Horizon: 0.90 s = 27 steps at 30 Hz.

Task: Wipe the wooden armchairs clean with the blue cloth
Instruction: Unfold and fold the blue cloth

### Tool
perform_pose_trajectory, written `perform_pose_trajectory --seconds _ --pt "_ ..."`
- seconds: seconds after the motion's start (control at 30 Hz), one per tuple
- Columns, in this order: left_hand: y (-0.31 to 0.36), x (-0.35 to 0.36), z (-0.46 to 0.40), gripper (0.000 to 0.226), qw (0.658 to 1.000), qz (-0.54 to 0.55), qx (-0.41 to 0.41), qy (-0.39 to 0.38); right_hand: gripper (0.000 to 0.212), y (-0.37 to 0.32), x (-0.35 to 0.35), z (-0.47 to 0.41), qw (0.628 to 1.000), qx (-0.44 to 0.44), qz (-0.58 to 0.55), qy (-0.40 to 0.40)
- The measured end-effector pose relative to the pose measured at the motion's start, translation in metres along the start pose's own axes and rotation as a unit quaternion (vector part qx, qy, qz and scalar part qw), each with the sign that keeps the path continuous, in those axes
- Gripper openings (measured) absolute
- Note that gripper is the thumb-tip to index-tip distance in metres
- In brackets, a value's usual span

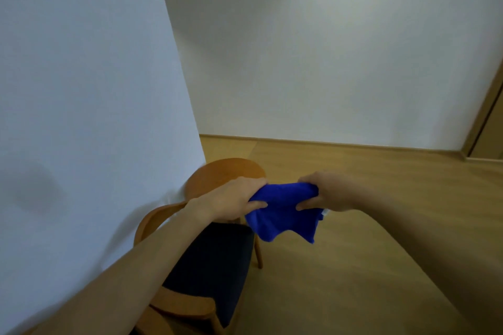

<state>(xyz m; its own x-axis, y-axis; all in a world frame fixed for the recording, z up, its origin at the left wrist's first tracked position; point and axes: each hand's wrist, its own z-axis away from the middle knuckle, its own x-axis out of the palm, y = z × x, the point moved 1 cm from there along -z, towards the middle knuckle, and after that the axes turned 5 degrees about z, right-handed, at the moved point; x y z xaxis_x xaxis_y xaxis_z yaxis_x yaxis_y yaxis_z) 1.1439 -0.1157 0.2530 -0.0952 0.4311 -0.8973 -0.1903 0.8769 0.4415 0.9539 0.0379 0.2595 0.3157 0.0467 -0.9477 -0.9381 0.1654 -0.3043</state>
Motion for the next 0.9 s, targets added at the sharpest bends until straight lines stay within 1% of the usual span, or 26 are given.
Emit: perform_pose_trajectory --seconds 0.13,0.27,0.37,0.43,0.5,0.63,0.77,0.9 --pt "0.002 -0.003 -0.065 0.011 1.000 -0.019 0.001 -0.006 0.020 0.057 -0.013 -0.021 1.000 0.007 -0.015 0.007" --pt "0.013 0.000 -0.137 0.009 1.000 -0.012 0.011 -0.013 0.020 0.120 -0.033 -0.033 0.999 0.032 -0.016 0.020" --pt "0.017 0.006 -0.194 0.011 0.999 -0.011 0.027 -0.026 0.025 0.166 -0.046 -0.036 0.998 0.062 -0.007 0.021" --pt "0.018 0.013 -0.233 0.009 0.998 -0.013 0.048 -0.038 0.027 0.195 -0.055 -0.037 0.996 0.086 -0.012 0.020" --pt "0.018 0.021 -0.274 0.013 0.997 -0.014 0.065 -0.048 0.027 0.224 -0.064 -0.038 0.993 0.111 -0.012 0.023" --pt "0.017 0.029 -0.351 0.013 0.992 0.004 0.105 -0.072 0.024 0.276 -0.078 -0.043 0.986 0.161 -0.011 0.044" --pt "0.016 0.022 -0.421 0.011 0.987 0.003 0.148 -0.069 0.029 0.321 -0.098 -0.058 0.976 0.209 -0.021 0.050" --pt "0.025 0.006 -0.492 0.007 0.977 -0.002 0.197 -0.080 0.023 0.369 -0.128 -0.069 0.964 0.249 -0.031 0.084"
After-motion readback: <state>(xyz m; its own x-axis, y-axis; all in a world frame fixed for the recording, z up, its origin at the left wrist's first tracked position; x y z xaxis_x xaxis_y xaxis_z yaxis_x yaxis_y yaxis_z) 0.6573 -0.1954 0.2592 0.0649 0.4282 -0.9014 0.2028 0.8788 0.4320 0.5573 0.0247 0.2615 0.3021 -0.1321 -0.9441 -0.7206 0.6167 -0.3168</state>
